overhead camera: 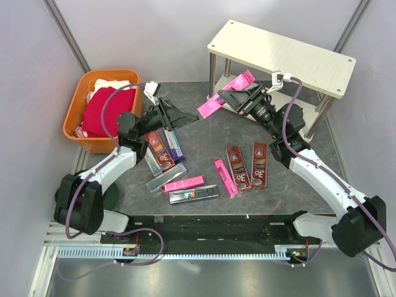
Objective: Place and organize the toothpastes onto the shelf
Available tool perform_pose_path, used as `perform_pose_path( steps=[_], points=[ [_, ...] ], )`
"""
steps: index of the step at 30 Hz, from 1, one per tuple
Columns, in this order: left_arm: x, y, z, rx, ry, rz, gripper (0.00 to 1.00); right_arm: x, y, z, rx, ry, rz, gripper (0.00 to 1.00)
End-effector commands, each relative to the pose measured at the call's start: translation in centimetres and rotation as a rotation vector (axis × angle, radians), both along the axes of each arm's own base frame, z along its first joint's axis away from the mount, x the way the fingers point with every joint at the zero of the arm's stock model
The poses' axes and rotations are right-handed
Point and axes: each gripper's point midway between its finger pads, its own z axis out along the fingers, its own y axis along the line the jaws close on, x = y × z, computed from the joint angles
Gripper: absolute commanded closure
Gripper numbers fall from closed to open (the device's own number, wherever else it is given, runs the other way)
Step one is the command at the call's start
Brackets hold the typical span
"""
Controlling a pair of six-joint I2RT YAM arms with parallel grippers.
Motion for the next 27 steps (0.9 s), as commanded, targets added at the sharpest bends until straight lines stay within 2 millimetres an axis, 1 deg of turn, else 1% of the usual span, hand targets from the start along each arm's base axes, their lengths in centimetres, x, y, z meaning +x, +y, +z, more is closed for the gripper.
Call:
perform_pose_path(
  steps=[1, 2, 4, 8, 9, 10, 11, 12, 13, 16, 17, 19, 20, 22, 23, 26, 27],
  points=[
    [-1.3, -1.5, 3.7, -0.084, -0.096, -0.073, 0.07, -0.5, -0.3, 2.1, 0.077, -0.052, 0.010, 1.00],
    [-1.1, -1.8, 3.6, -0.088, -0.090, -0.081, 0.09, -0.4, -0.3, 2.1, 0.079, -0.049, 0.011, 1.00],
    [-1.3, -2.3, 4.1, -0.100, -0.103, -0.097, 0.12, -0.5, -0.2, 2.1, 0.081, -0.046, 0.015, 1.00],
    [-0.9, -2.6, 4.6, -0.111, -0.110, -0.073, 0.18, -0.3, -0.1, 1.7, 0.082, -0.031, 0.019, 1.00],
    [-0.8, -2.6, 5.0, -0.108, -0.120, -0.067, 0.23, -0.3, 0.0, 1.5, 0.082, -0.023, 0.020, 1.00],
    [-0.8, -2.9, 4.9, -0.094, -0.138, -0.061, 0.25, -0.2, -0.1, 1.4, 0.084, -0.018, 0.017, 1.00],
    [-0.4, -3.1, 4.6, -0.076, -0.116, -0.055, 0.28, -0.1, -0.1, 1.3, 0.084, -0.015, 0.019, 1.00],
    [-0.5, -3.2, 4.9, -0.075, -0.129, -0.047, 0.30, -0.1, 0.0, 1.1, 0.085, -0.008, 0.022, 1.00],
    [-0.4, -3.3, 4.8, -0.062, -0.141, -0.041, 0.31, -0.1, 0.0, 1.1, 0.085, -0.007, 0.024, 1.00],
    [-0.2, -3.8, 4.8, -0.049, -0.135, -0.032, 0.40, 0.1, 0.1, 0.7, 0.087, 0.007, 0.025, 1.00],
    [-0.3, -4.0, 4.8, -0.046, -0.134, -0.038, 0.46, 0.1, 0.1, 0.6, 0.087, 0.010, 0.025, 1.00],
    [-0.4, -4.3, 4.5, -0.044, -0.129, -0.051, 0.53, 0.0, 0.1, 0.7, 0.091, 0.009, 0.025, 1.00],
    [-0.4, -4.5, 4.5, -0.042, -0.128, -0.055, 0.59, 0.0, 0.0, 0.6, 0.092, 0.013, 0.023, 1.00],
    [-0.6, -4.6, 4.5, -0.043, -0.126, -0.060, 0.66, 0.2, -0.1, 0.5, 0.092, 0.017, 0.017, 1.00],
    [-0.6, -4.6, 4.4, -0.043, -0.126, -0.060, 0.72, 0.2, -0.1, 0.4, 0.091, 0.019, 0.017, 1.00],
    [-0.6, -4.5, 4.4, -0.040, -0.123, -0.056, 0.83, 0.2, 0.0, 0.3, 0.086, 0.024, 0.019, 0.94],
    [-0.5, -4.5, 4.3, -0.035, -0.123, -0.049, 0.85, 0.2, 0.0, 0.0, 0.081, 0.035, 0.017, 0.86]
  ],
)
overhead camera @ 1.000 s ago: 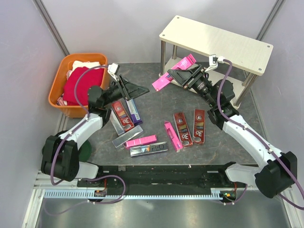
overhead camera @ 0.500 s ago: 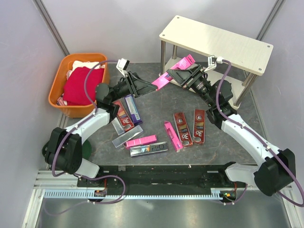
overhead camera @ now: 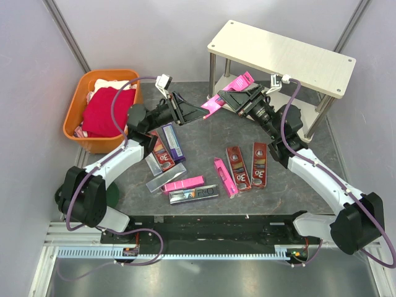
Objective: Place and organize the toothpastes onto the shelf
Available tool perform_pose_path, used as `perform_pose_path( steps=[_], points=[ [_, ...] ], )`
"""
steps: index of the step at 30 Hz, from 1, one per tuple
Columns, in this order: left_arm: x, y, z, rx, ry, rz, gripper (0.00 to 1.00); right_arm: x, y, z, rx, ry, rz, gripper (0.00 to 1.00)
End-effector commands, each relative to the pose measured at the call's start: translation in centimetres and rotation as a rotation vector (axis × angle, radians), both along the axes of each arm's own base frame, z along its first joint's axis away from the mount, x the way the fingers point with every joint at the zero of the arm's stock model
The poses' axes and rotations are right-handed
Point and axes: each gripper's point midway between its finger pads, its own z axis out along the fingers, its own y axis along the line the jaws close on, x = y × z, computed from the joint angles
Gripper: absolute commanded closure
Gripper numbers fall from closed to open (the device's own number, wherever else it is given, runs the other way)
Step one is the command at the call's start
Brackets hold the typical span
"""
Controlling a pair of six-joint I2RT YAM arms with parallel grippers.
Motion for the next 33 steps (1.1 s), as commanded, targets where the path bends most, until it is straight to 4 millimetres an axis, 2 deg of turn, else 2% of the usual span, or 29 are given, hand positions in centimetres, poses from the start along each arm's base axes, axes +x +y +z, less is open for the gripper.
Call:
perform_pose_path(
  steps=[1, 2, 3, 5, 6, 7, 11, 16, 24, 33],
  points=[
    [-0.6, -0.1, 2.0, -0.006, -0.104, 0.023, 0.87, -0.1, -0.3, 0.9, 0.025, -0.017, -0.014, 0.77],
    [-0.7, -0.1, 1.7, 0.002, -0.100, 0.027, 0.89, -0.1, -0.3, 0.8, 0.017, -0.016, -0.018, 0.70],
    [-0.4, -0.1, 1.3, 0.018, -0.094, 0.040, 0.90, -0.2, -0.4, 0.6, 0.007, -0.008, -0.024, 0.56],
    [-0.3, 0.3, 0.9, 0.032, -0.086, 0.068, 0.94, -0.1, -0.7, 0.4, -0.011, -0.004, -0.044, 0.43],
    [0.0, 0.6, 0.7, 0.041, -0.089, 0.088, 0.95, -0.2, -0.9, 0.1, -0.034, 0.000, -0.058, 0.34],
    [0.3, 0.8, -0.1, 0.054, -0.062, 0.106, 0.98, 0.0, -1.2, -0.2, -0.046, 0.008, -0.077, 0.30],
    [0.7, 2.0, -1.4, 0.077, -0.032, 0.136, 0.98, 0.1, -2.0, -0.4, -0.109, 0.007, -0.130, 0.12],
    [0.7, 3.2, -4.1, 0.110, 0.024, 0.153, 0.98, 0.4, -3.1, -1.2, -0.202, 0.016, -0.196, 0.02],
    [0.5, 4.3, -7.0, 0.150, 0.070, 0.182, 0.98, 0.5, -4.8, -1.6, -0.289, 0.010, -0.278, 0.02],
    [1.2, 4.3, -11.3, 0.206, 0.164, 0.179, 0.98, 0.4, -6.4, -1.2, -0.332, -0.011, -0.351, 0.02]
  ],
)
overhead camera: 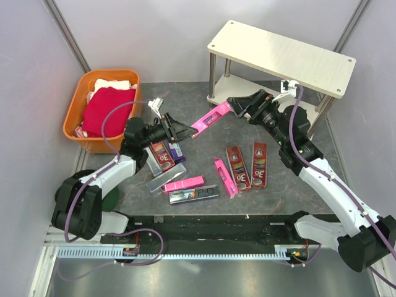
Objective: Place and organize the toothpastes onto the shelf
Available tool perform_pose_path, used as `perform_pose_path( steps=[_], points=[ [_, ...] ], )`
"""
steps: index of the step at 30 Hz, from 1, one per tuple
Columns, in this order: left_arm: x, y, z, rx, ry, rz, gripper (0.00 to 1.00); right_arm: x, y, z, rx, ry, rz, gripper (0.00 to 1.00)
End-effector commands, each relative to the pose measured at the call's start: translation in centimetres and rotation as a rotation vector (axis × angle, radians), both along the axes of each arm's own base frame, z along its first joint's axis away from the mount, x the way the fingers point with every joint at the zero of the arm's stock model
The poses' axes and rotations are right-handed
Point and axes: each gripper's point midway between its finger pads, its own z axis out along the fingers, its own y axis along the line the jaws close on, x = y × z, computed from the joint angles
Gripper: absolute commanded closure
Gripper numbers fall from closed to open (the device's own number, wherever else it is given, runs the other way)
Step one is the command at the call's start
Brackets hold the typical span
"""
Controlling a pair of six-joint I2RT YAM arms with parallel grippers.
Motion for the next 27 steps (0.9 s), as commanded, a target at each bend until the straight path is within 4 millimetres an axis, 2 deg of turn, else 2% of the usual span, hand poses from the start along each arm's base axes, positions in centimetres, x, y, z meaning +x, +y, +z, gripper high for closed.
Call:
perform_pose_path(
  steps=[1, 2, 5, 7, 8, 11, 12, 13, 14, 15, 16, 17, 18, 19, 20, 21, 22, 23, 24, 25, 26, 27],
  points=[
    [0.6, 0.1, -0.6, 0.021, -0.054, 0.008, 0.98, -0.3, -1.6, 3.3, -0.017, -0.086, -0.060, 0.02],
    [1.0, -0.1, -1.3, 0.027, -0.036, 0.006, 0.98, -0.3, -1.7, 3.3, -0.021, -0.087, -0.066, 0.02],
    [2.1, -0.6, -1.5, 0.028, -0.028, 0.004, 0.98, -0.3, -2.2, 3.7, -0.037, -0.098, -0.082, 0.02],
    [3.5, -1.0, -2.0, 0.031, -0.005, 0.005, 0.98, -0.3, -2.3, 3.9, -0.041, -0.105, -0.087, 0.02],
    [4.4, -1.4, -3.3, 0.037, 0.039, 0.008, 0.98, -0.3, -2.4, 3.8, -0.045, -0.102, -0.090, 0.02],
    [6.7, -2.6, -2.3, 0.003, 0.045, 0.016, 0.98, -0.3, -2.6, 4.0, -0.045, -0.105, -0.094, 0.02],
    [7.7, -3.0, -3.7, 0.004, 0.083, 0.016, 0.98, -0.4, -2.6, 4.1, -0.044, -0.107, -0.094, 0.02],
    [8.1, -3.6, -3.6, -0.015, 0.090, 0.008, 0.98, -0.3, -2.7, 4.1, -0.046, -0.106, -0.097, 0.02],
    [9.0, -4.3, -2.5, -0.032, 0.071, 0.005, 0.98, -0.4, -2.7, 4.2, -0.046, -0.109, -0.096, 0.02],
    [10.1, -4.9, -4.3, -0.023, 0.110, 0.006, 0.98, -0.5, -2.8, 4.3, -0.048, -0.112, -0.098, 0.02],
    [10.5, -5.7, -4.4, -0.032, 0.130, -0.001, 0.98, -0.6, -2.9, 4.5, -0.050, -0.115, -0.098, 0.02],
    [11.8, -6.3, -3.7, -0.050, 0.117, 0.008, 0.98, -0.6, -2.9, 4.5, -0.051, -0.115, -0.099, 0.02],
    [12.8, -6.8, -5.4, -0.048, 0.154, 0.015, 0.98, -0.8, -3.0, 4.7, -0.049, -0.119, -0.097, 0.02],
    [13.4, -7.6, -5.7, -0.061, 0.181, 0.014, 0.98, -0.9, -3.0, 4.8, -0.049, -0.123, -0.095, 0.02],
    [14.8, -8.0, -4.7, -0.083, 0.162, 0.035, 0.98, -1.0, -3.1, 5.0, -0.047, -0.126, -0.096, 0.02],
    [15.4, -8.5, -4.9, -0.090, 0.170, 0.042, 0.98, -1.2, -3.1, 5.4, -0.044, -0.134, -0.091, 0.02],
    [16.2, -9.2, -6.6, -0.091, 0.223, 0.053, 0.98, -1.3, -3.1, 5.4, -0.044, -0.134, -0.090, 0.02],
    [17.5, -9.7, -5.6, -0.114, 0.208, 0.080, 0.98, -1.4, -3.1, 5.7, -0.041, -0.141, -0.089, 0.02],
    [18.2, -10.1, -6.0, -0.119, 0.222, 0.094, 0.98, -1.5, -3.1, 5.8, -0.040, -0.143, -0.087, 0.02],
    [18.8, -10.7, -7.4, -0.118, 0.257, 0.102, 0.98, -1.6, -3.1, 6.0, -0.039, -0.148, -0.083, 0.02],
    [20.1, -11.1, -6.6, -0.136, 0.239, 0.131, 0.98, -1.7, -3.1, 6.0, -0.040, -0.149, -0.079, 0.02],
    [20.7, -11.4, -6.9, -0.137, 0.256, 0.144, 0.98, -1.8, -3.1, 6.3, -0.038, -0.154, -0.076, 0.02]
  ],
)
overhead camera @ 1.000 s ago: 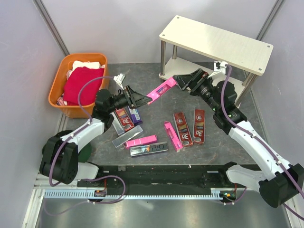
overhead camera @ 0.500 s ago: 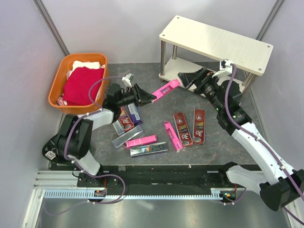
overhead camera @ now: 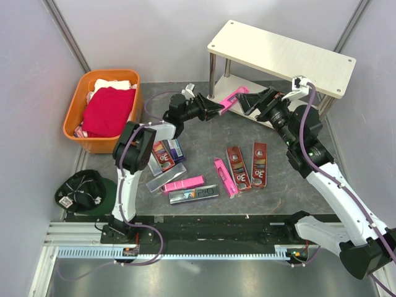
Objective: Place and organize the toothpastes onto the shelf
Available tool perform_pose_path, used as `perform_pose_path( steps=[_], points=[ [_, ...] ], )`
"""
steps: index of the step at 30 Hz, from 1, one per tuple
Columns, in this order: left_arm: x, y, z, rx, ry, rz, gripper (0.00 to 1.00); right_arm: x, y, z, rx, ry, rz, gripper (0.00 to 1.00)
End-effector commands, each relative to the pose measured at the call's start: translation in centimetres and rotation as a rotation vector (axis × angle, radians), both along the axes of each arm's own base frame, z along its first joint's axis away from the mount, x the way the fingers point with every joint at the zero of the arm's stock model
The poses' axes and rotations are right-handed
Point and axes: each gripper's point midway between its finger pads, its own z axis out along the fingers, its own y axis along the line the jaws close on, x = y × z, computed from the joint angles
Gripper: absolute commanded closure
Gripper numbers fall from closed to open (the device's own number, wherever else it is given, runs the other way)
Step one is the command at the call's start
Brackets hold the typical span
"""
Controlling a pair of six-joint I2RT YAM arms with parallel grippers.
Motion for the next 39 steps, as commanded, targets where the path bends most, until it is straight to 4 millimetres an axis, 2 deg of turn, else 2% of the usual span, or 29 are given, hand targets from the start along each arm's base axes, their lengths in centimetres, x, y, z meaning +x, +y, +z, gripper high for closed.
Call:
perform_pose_path(
  steps=[1, 2, 5, 8, 9, 11, 13, 15, 16, 17, 24, 27, 28, 30, 31, 33, 34, 35, 36, 37, 39],
  points=[
    [4.1, -1.9, 3.1, -0.102, -0.007, 0.107, 0.98, -1.3, -0.4, 3.6, 0.013, -0.084, 0.011, 0.02],
    [5.3, -2.1, 2.8, -0.108, -0.001, 0.134, 0.98, -1.4, -0.4, 3.7, 0.011, -0.089, 0.014, 0.02],
    [7.4, -2.5, 2.1, -0.120, 0.043, 0.194, 0.98, -1.5, -0.5, 3.8, 0.006, -0.089, 0.013, 0.02],
    [8.9, -2.5, 2.0, -0.133, 0.072, 0.250, 0.98, -1.6, -0.7, 3.7, 0.002, -0.088, 0.010, 0.02],
    [9.3, -2.4, 1.0, -0.123, 0.100, 0.264, 0.98, -1.6, -0.7, 3.6, 0.001, -0.085, 0.010, 0.02],
    [10.1, -2.4, 0.9, -0.125, 0.111, 0.293, 0.98, -1.8, -0.6, 3.6, 0.000, -0.087, 0.013, 0.02],
    [10.8, -2.4, -0.2, -0.098, 0.129, 0.307, 0.96, -1.7, -0.7, 3.5, -0.003, -0.084, 0.011, 0.02],
    [11.4, -2.5, -0.1, -0.097, 0.131, 0.308, 0.94, -1.8, -0.8, 3.5, -0.003, -0.083, 0.009, 0.02],
    [11.7, -2.6, -1.2, -0.094, 0.158, 0.310, 0.93, -1.8, -0.8, 3.4, -0.004, -0.082, 0.008, 0.02],
    [11.9, -2.7, -1.2, -0.099, 0.167, 0.309, 0.93, -1.9, -0.8, 3.5, -0.004, -0.084, 0.009, 0.02],
    [12.8, -2.7, -3.9, -0.075, 0.232, 0.332, 0.90, -2.0, -0.8, 3.4, -0.005, -0.078, 0.014, 0.02],
    [12.5, -3.0, -4.6, -0.055, 0.252, 0.314, 0.81, -2.0, -0.7, 3.2, -0.004, -0.074, 0.016, 0.02],
    [12.3, -3.1, -4.8, -0.050, 0.256, 0.304, 0.73, -2.0, -0.7, 3.1, -0.003, -0.072, 0.018, 0.02],
    [12.0, -3.1, -5.0, -0.027, 0.257, 0.293, 0.64, -2.0, -0.6, 3.0, -0.002, -0.068, 0.021, 0.02],
    [11.7, -3.2, -5.1, -0.017, 0.257, 0.281, 0.48, -2.0, -0.6, 2.9, -0.003, -0.066, 0.025, 0.02],
    [11.4, -3.1, -4.9, 0.020, 0.253, 0.271, 0.32, -2.0, -0.6, 2.9, 0.002, -0.064, 0.025, 0.02],
    [11.2, -3.0, -4.8, 0.033, 0.255, 0.266, 0.20, -2.1, -0.6, 2.8, 0.002, -0.062, 0.027, 0.02],
    [11.0, -3.0, -4.4, 0.052, 0.234, 0.261, 0.14, -2.1, -0.6, 2.8, 0.005, -0.061, 0.027, 0.02],
    [11.0, -3.0, -3.9, 0.060, 0.221, 0.255, 0.09, -2.1, -0.6, 2.8, 0.004, -0.060, 0.027, 0.02],
    [10.7, -2.9, -4.2, 0.083, 0.232, 0.251, 0.05, -2.2, -0.6, 2.6, 0.005, -0.057, 0.027, 0.02],
    [10.4, -2.9, -3.3, 0.102, 0.203, 0.236, 0.02, -2.3, -0.6, 2.5, 0.008, -0.054, 0.028, 0.02]
  ],
)
